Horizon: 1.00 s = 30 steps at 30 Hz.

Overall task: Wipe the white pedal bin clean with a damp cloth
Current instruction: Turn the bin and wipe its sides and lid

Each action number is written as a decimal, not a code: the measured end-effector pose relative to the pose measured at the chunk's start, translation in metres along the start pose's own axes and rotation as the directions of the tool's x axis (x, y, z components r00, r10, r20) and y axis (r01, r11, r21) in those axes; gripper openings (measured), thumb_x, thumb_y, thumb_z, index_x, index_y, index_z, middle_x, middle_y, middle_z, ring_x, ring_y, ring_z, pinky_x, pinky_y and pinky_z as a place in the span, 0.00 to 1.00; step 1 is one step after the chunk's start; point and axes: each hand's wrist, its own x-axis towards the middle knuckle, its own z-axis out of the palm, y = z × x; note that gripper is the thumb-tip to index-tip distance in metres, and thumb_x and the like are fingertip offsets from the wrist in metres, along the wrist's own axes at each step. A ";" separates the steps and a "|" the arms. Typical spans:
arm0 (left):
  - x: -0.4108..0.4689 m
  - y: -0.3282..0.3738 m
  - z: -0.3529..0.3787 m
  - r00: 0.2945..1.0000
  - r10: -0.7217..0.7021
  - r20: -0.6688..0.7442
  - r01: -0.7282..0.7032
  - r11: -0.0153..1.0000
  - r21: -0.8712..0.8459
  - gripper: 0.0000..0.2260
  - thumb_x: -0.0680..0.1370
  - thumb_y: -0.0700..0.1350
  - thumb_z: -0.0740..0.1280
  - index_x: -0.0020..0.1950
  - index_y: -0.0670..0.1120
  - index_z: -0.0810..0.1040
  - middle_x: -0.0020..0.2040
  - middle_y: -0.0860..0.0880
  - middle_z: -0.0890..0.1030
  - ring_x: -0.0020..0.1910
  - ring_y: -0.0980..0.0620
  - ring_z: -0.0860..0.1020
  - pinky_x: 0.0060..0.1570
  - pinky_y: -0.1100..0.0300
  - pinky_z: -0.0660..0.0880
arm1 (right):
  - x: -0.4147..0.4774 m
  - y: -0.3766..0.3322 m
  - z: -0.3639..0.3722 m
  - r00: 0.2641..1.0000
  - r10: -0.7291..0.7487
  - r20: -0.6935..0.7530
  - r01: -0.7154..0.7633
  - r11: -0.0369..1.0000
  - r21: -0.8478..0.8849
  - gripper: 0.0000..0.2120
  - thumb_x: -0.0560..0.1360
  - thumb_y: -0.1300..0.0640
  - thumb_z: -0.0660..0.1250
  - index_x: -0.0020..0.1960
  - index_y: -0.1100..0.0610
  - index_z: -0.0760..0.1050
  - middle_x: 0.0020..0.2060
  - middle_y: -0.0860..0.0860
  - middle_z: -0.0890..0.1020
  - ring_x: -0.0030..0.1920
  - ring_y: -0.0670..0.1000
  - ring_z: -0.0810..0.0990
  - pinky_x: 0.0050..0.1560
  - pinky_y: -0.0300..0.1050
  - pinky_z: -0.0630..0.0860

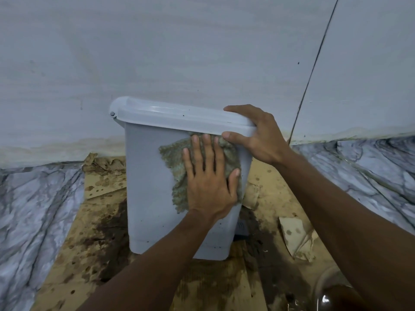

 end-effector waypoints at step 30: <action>-0.058 -0.065 0.013 0.754 0.640 0.149 -0.652 0.756 0.051 0.28 0.84 0.59 0.52 0.82 0.49 0.54 0.82 0.44 0.51 0.81 0.43 0.46 0.79 0.44 0.43 | 0.000 0.003 0.001 0.999 0.032 -0.016 -0.031 0.997 0.068 0.29 0.64 0.34 0.72 0.63 0.43 0.78 0.62 0.43 0.80 0.64 0.49 0.75 0.66 0.58 0.71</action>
